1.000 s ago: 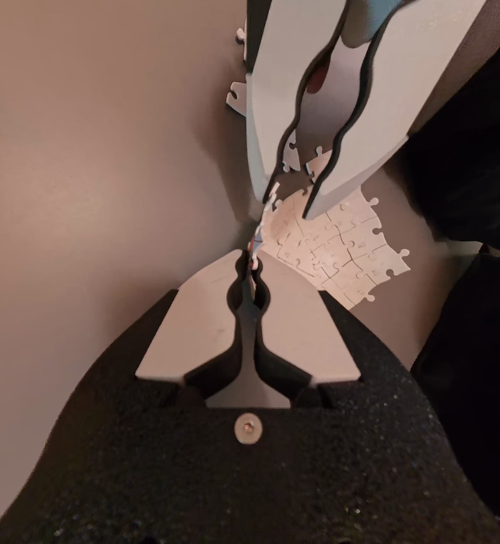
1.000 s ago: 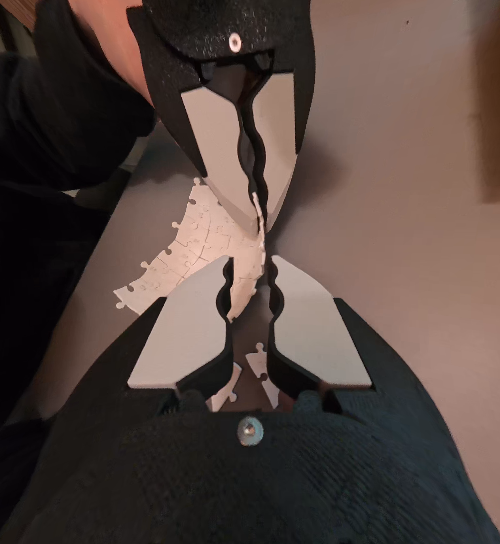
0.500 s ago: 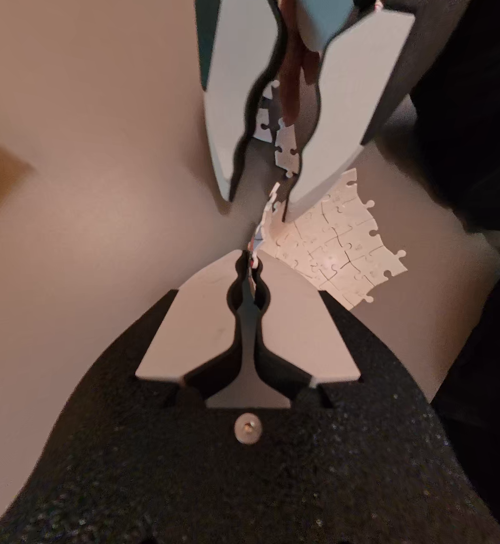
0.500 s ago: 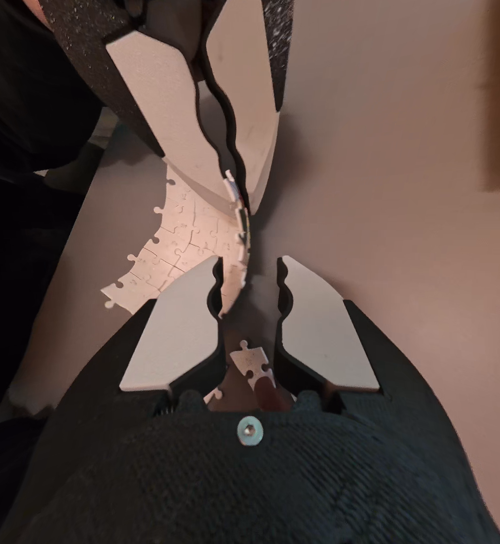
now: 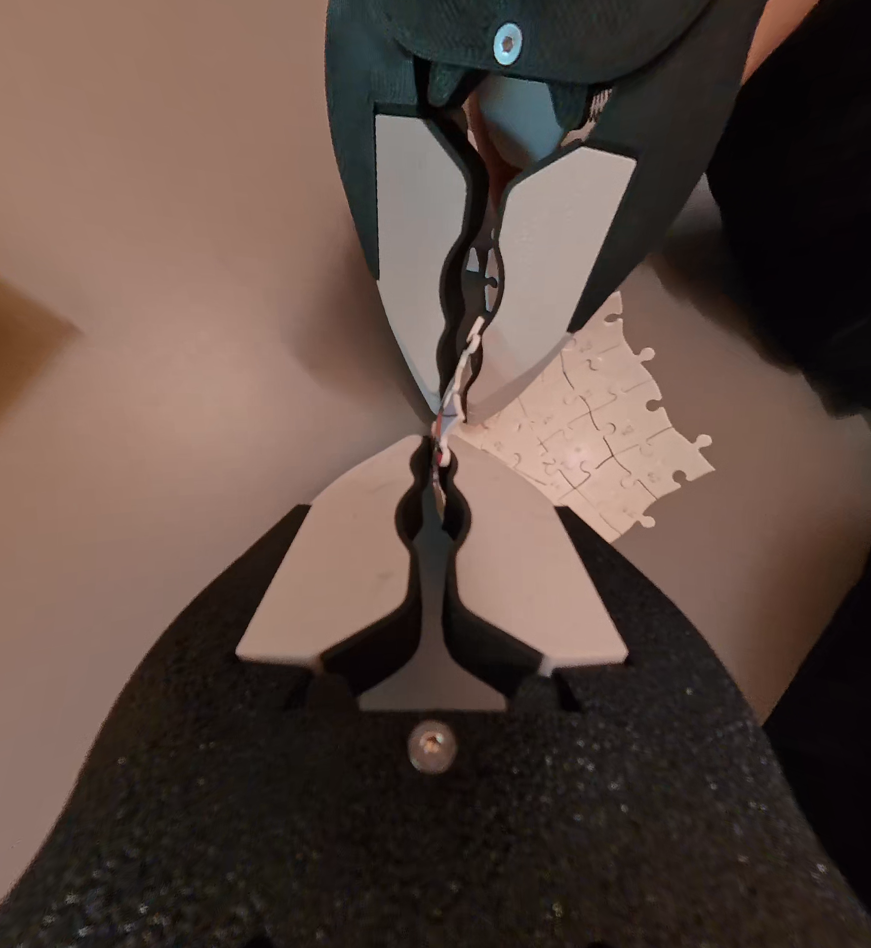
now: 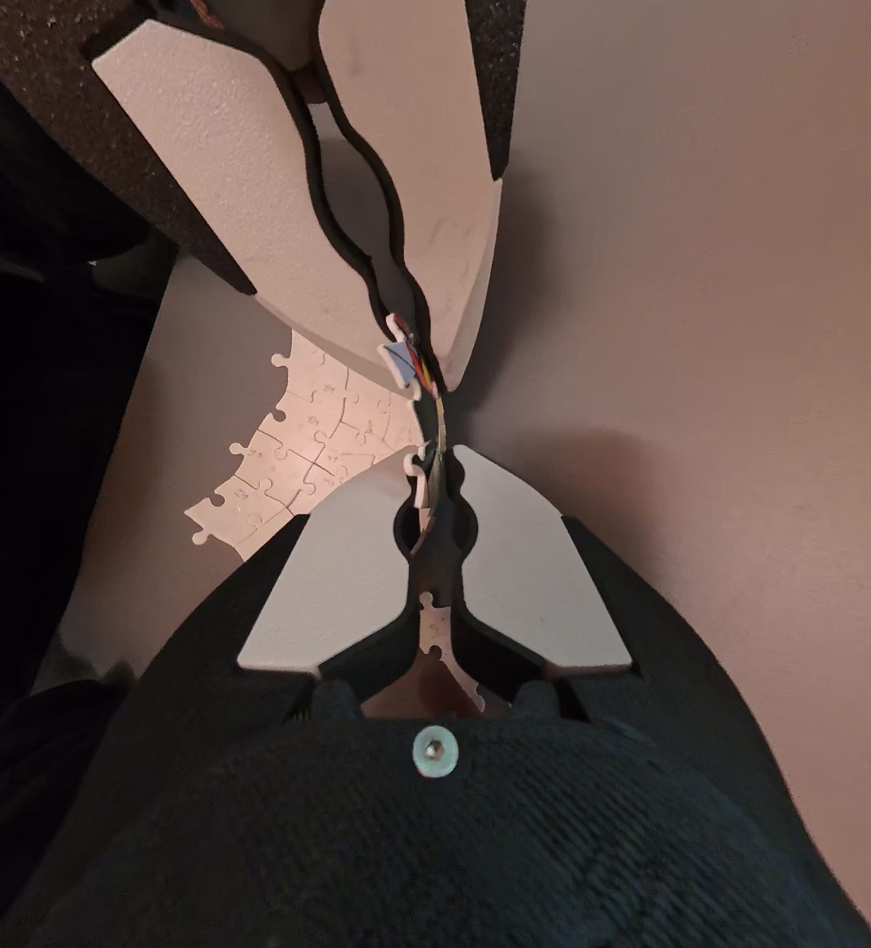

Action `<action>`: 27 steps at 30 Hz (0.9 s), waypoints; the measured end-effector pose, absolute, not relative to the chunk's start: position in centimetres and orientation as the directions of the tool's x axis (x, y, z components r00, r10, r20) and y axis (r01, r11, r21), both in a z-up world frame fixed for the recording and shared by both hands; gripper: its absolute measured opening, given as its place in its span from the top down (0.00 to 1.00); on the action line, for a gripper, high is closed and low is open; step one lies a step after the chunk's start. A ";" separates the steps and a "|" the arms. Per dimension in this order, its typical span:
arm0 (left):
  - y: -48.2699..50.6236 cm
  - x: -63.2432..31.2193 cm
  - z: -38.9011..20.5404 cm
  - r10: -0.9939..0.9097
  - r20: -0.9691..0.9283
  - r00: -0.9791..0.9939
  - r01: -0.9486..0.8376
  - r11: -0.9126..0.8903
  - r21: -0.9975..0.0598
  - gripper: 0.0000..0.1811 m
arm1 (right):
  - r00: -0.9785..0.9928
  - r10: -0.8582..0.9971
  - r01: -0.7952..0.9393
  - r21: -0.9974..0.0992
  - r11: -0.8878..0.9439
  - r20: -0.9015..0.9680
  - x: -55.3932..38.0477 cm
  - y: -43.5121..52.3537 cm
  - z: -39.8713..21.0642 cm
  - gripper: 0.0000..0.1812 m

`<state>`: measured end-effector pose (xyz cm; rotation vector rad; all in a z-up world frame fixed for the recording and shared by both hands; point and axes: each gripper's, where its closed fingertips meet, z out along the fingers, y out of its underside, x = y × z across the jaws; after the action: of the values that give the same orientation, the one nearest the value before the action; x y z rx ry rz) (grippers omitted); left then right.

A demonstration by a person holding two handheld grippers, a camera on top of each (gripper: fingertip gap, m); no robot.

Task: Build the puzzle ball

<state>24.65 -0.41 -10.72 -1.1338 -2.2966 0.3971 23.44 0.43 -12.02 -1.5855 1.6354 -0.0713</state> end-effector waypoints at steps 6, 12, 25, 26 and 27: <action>-0.5 25.0 -11.0 0.793 0.333 -0.511 0.641 0.609 -0.466 0.99 | 0.161 -0.865 -0.792 -0.585 0.174 -0.475 23.7 0.2 -12.4 0.97; -0.6 25.0 -10.8 0.801 0.324 -0.504 0.645 0.598 -0.475 0.99 | 0.164 -0.858 -0.787 -0.589 0.185 -0.487 23.9 0.1 -12.3 0.97; -0.5 25.2 -10.9 0.791 0.380 -0.480 0.641 0.611 -0.464 0.99 | 0.168 -0.871 -0.787 -0.595 0.164 -0.463 24.1 0.0 -12.3 0.97; -0.6 25.2 -10.9 0.790 0.377 -0.483 0.643 0.613 -0.460 0.99 | 0.164 -0.872 -0.787 -0.595 0.166 -0.461 24.2 0.0 -12.3 0.97; -0.6 25.3 -10.9 0.791 0.370 -0.487 0.645 0.612 -0.458 0.99 | 0.164 -0.873 -0.786 -0.596 0.166 -0.459 24.2 0.0 -12.3 0.97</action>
<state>25.25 -0.59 -10.94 -1.1284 -2.2845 0.3470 24.19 0.03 -12.30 -1.6208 1.6232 -0.1347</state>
